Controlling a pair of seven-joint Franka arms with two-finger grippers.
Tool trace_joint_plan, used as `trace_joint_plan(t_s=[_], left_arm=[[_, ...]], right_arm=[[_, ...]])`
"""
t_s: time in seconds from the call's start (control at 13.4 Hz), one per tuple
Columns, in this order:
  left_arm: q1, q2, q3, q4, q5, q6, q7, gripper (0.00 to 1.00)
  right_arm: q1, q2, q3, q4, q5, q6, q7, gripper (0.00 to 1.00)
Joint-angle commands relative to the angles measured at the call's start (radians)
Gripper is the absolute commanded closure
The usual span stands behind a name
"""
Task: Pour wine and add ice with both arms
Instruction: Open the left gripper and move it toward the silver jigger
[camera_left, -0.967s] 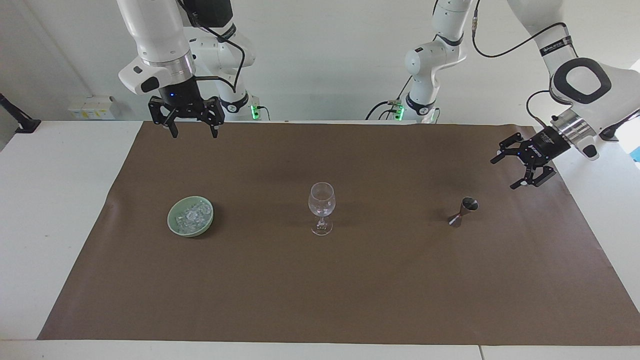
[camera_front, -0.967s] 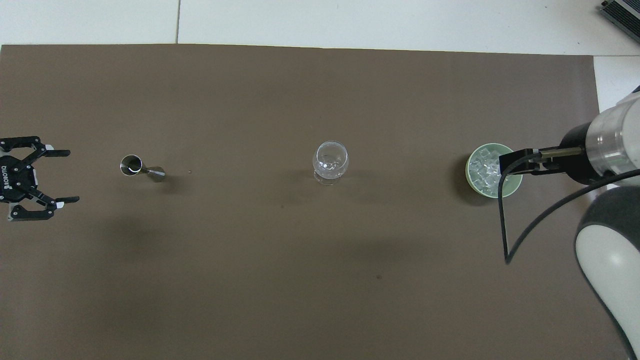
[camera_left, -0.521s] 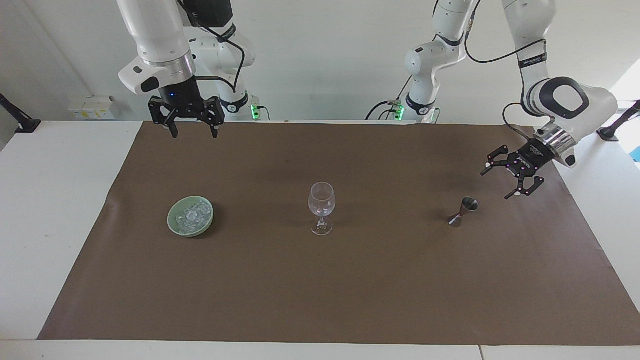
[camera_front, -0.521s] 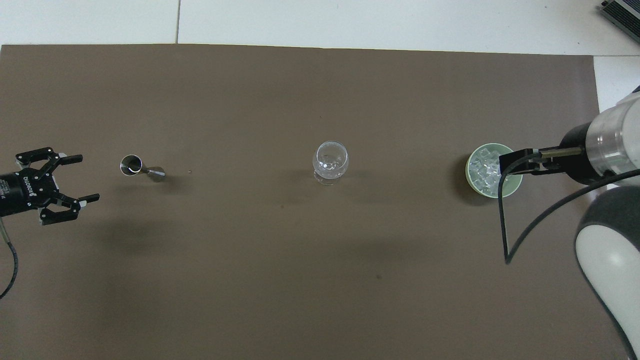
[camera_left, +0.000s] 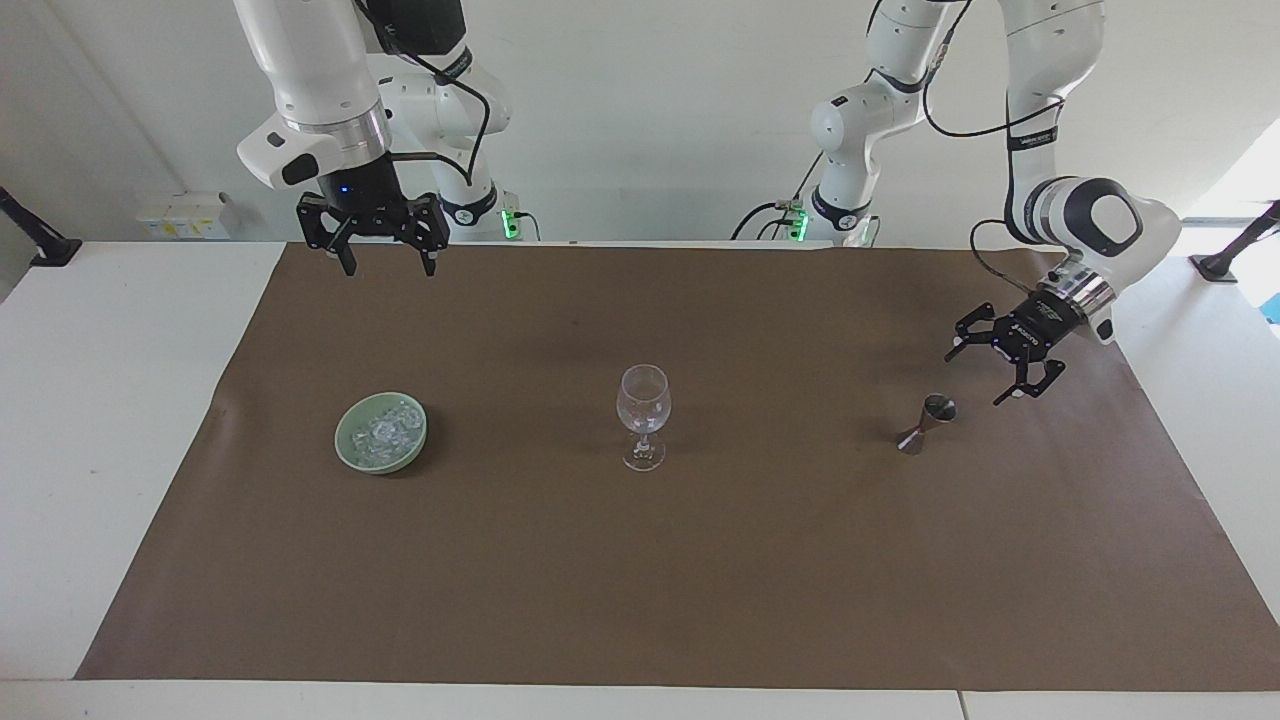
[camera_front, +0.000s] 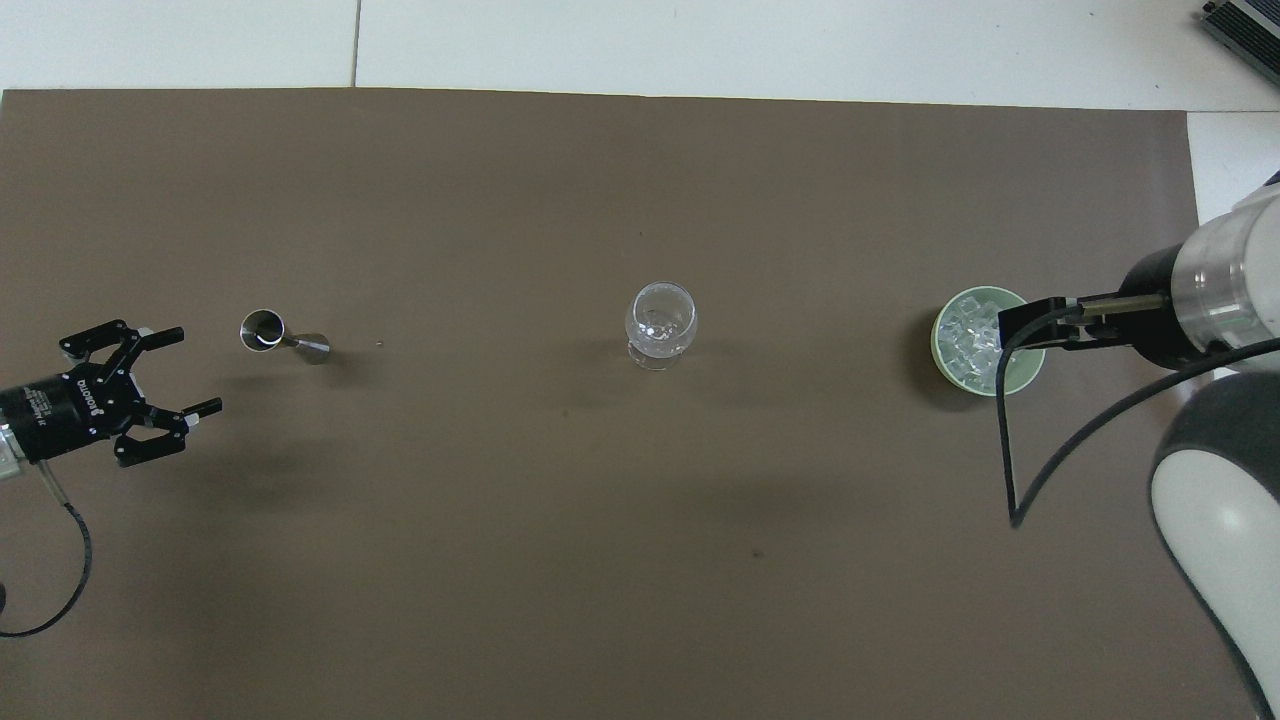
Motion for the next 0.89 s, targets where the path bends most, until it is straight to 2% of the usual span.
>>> trace_joint_plan(t_s=[0.0, 0.3, 0.82], left_arm=[[0.008, -0.001, -0.011, -0.05, -0.109, 0.021, 0.088, 0.0], [-0.022, 0.041, -0.011, -0.087, -0.311, 0.058, 0.199, 0.0], [-0.134, 0.082, -0.011, -0.097, -0.535, 0.138, 0.265, 0.0]], right_arm=[[-0.014, -0.019, 0.007, -0.02, 0.002, -0.006, -0.025, 0.0], [-0.013, -0.02, 0.007, -0.02, 0.002, -0.006, -0.025, 0.0], [-0.014, -0.019, 0.007, -0.02, 0.002, -0.006, -0.025, 0.0]])
